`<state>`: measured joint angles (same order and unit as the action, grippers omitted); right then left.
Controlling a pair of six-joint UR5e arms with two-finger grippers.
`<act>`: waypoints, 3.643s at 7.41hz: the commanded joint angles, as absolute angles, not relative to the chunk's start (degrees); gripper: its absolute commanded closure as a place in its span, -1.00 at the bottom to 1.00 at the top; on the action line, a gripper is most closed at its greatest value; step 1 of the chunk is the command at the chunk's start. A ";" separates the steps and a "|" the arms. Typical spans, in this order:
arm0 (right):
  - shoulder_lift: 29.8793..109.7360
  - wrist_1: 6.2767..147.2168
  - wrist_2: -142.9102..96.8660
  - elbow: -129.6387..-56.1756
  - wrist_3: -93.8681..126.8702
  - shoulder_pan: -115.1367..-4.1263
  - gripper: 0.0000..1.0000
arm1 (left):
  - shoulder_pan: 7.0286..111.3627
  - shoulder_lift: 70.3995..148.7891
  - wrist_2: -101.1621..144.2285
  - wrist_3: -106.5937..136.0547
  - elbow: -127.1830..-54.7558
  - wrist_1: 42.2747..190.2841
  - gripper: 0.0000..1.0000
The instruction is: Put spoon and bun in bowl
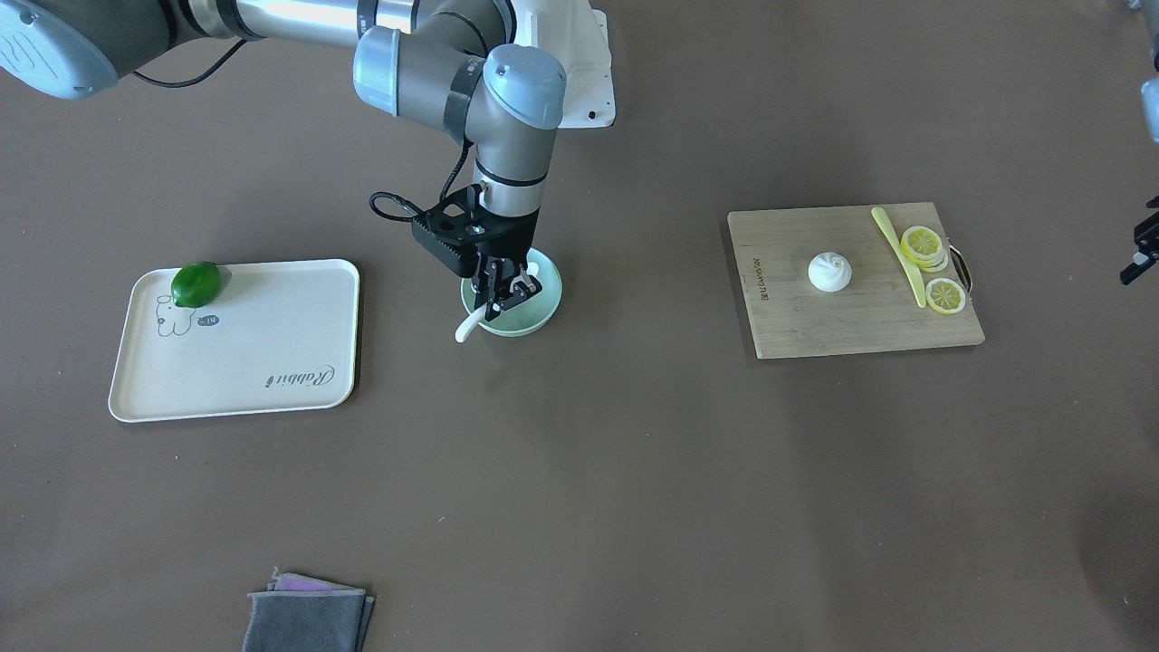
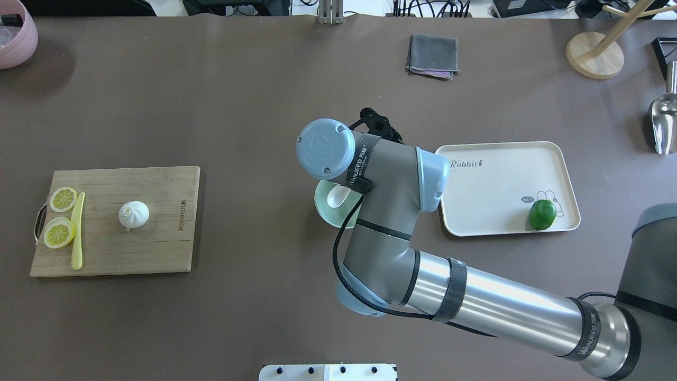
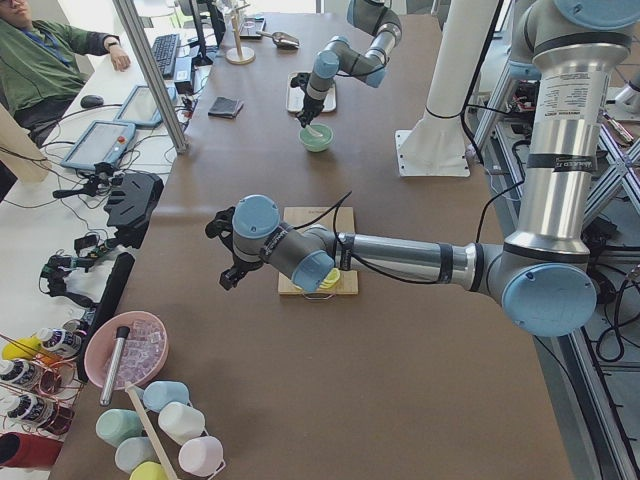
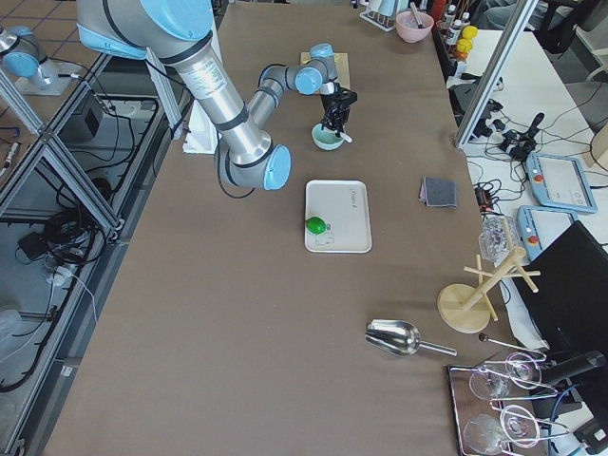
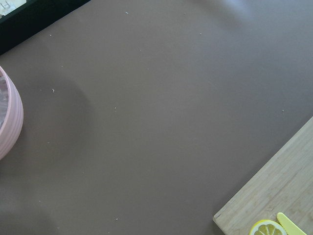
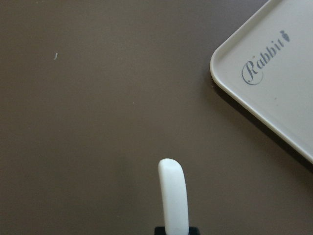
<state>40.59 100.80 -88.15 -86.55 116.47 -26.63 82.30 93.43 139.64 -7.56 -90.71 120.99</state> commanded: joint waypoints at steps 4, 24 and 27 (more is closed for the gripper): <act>45.05 101.16 -87.36 -94.33 106.48 -27.33 -1.00 | 82.27 93.43 140.01 -7.21 -90.88 120.94 -0.97; 82.79 100.55 -131.48 -110.39 13.97 -75.67 -1.00 | 36.21 86.31 104.06 37.97 -99.40 145.81 0.30; 82.79 100.55 -131.48 -110.65 14.06 -75.67 -1.00 | 36.30 89.71 104.33 38.32 -102.37 147.13 0.62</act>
<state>82.79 100.55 -131.48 -110.48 14.03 -75.67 36.29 87.44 104.23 38.08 -100.60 147.08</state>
